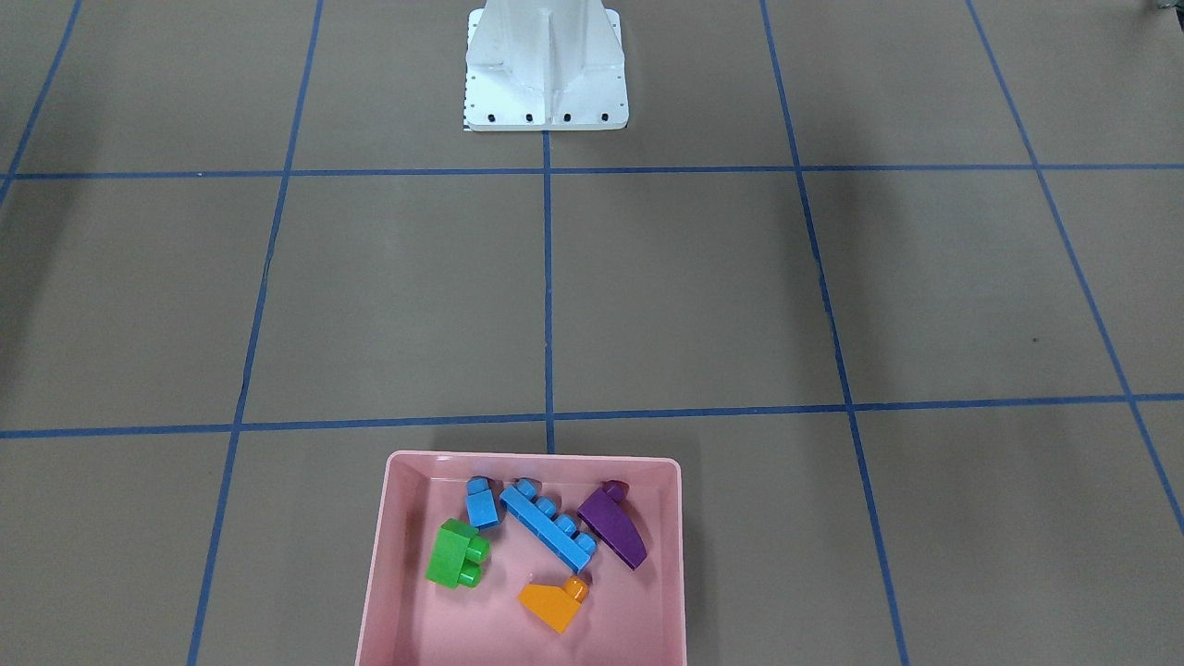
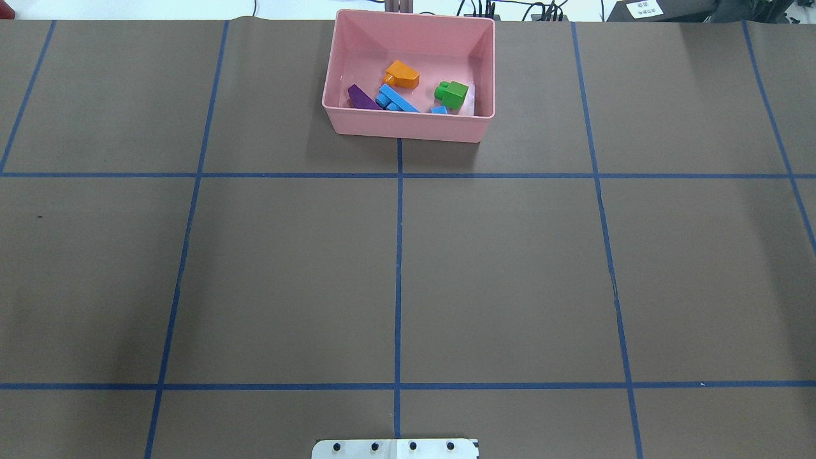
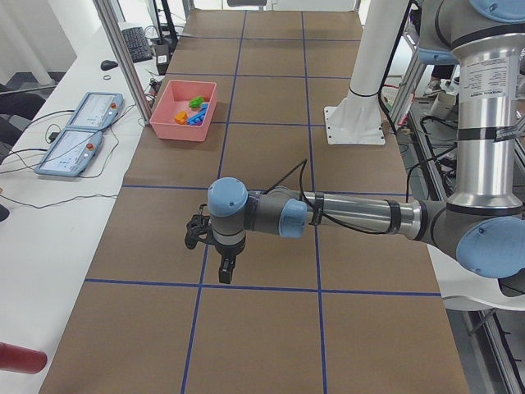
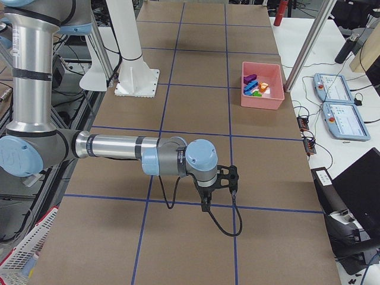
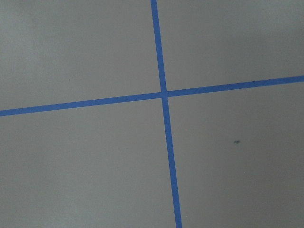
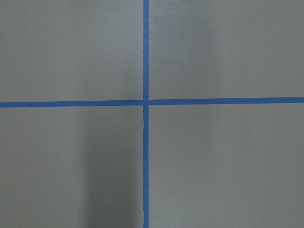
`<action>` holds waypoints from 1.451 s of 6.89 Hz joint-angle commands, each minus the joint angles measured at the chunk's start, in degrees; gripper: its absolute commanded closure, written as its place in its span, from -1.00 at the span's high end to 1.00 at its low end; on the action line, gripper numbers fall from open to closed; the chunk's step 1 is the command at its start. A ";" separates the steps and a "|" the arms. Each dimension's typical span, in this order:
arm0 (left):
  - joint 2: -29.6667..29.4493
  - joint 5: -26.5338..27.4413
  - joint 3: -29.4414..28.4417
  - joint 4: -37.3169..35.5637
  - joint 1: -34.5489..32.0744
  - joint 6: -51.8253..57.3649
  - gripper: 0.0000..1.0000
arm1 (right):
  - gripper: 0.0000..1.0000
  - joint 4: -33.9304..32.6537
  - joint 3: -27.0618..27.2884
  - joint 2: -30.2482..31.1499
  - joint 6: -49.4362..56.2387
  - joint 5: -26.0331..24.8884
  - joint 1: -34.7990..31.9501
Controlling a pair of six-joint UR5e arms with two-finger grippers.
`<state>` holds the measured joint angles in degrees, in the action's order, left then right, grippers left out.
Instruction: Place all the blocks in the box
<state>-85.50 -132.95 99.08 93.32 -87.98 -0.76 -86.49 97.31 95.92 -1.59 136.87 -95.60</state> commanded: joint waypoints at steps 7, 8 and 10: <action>0.86 -2.21 0.15 -0.16 0.00 0.06 1.00 | 1.00 -3.60 -0.27 -0.73 -0.08 0.24 0.06; 0.86 -4.75 0.15 -0.07 0.00 -2.38 1.00 | 1.00 -3.60 -0.28 -0.73 -0.08 0.24 0.06; 0.95 -4.42 0.67 0.46 0.00 -6.53 1.00 | 1.00 -3.60 -0.36 -0.73 -0.08 0.16 0.06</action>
<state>-84.66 -137.13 99.52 93.56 -87.98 -5.72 -90.09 96.98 95.18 -1.66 137.09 -95.54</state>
